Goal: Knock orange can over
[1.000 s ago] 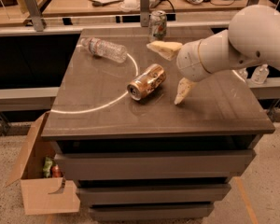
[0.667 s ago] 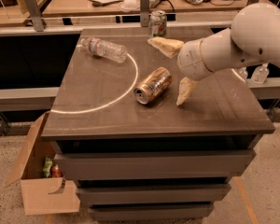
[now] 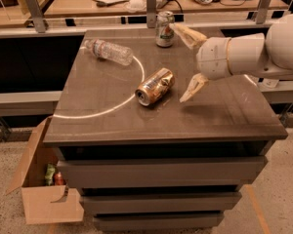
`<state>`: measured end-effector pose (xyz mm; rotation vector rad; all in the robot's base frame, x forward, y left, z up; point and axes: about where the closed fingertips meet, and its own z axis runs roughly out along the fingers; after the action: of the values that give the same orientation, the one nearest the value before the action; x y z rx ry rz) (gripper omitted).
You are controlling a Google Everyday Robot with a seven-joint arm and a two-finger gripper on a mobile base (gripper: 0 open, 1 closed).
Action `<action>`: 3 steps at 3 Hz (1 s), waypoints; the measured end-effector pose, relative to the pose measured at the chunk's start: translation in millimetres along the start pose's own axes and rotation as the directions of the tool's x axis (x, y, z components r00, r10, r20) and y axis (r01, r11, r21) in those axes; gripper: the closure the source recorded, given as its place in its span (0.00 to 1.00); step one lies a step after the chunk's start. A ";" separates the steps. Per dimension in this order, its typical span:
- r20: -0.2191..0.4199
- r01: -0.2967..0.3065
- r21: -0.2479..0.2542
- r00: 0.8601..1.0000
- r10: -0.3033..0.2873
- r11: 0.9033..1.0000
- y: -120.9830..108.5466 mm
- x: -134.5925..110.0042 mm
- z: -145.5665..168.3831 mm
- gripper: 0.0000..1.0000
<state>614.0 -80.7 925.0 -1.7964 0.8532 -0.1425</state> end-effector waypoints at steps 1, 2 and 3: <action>0.024 -0.088 0.132 0.996 0.086 0.987 -16.2 4.3 -22.7 0.00; 0.001 -0.129 0.210 0.991 0.131 0.969 -22.6 13.9 -36.8 0.00; -0.081 -0.188 0.257 0.973 0.215 0.948 -20.7 31.4 -48.8 0.00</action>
Offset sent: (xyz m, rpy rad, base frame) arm 0.0071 -0.0616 0.0408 0.2926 -0.0528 -0.2241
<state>623.5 -134.7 953.2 -1.4693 1.0442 -0.2061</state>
